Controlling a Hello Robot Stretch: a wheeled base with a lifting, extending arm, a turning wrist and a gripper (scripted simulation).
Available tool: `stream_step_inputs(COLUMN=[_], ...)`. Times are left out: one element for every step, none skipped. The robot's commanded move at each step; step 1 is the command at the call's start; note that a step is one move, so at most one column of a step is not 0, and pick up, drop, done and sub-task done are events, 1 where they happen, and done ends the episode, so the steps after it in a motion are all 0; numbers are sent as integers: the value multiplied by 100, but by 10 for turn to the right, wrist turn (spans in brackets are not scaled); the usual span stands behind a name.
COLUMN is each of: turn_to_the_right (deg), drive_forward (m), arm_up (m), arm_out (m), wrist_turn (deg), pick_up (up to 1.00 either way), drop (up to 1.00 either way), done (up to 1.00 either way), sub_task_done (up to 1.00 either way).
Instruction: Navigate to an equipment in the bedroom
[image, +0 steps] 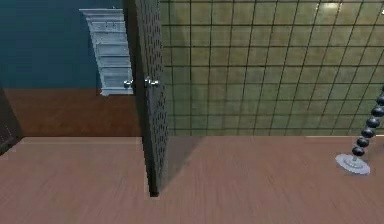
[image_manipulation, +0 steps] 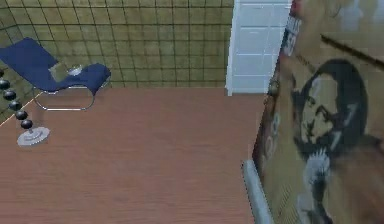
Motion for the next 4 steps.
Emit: stream_step_inputs(turn_to_the_right=[-450,-300,0,0], drive_forward=[0,0,100,100], arm_up=[0,0,0,0], arm_out=[0,0,0,0], wrist_turn=[0,0,0,0], pick_up=[0,0,0,0], drop=[0,0,0,0], done=[0,0,0,0], sub_task_done=[0,0,0,0])
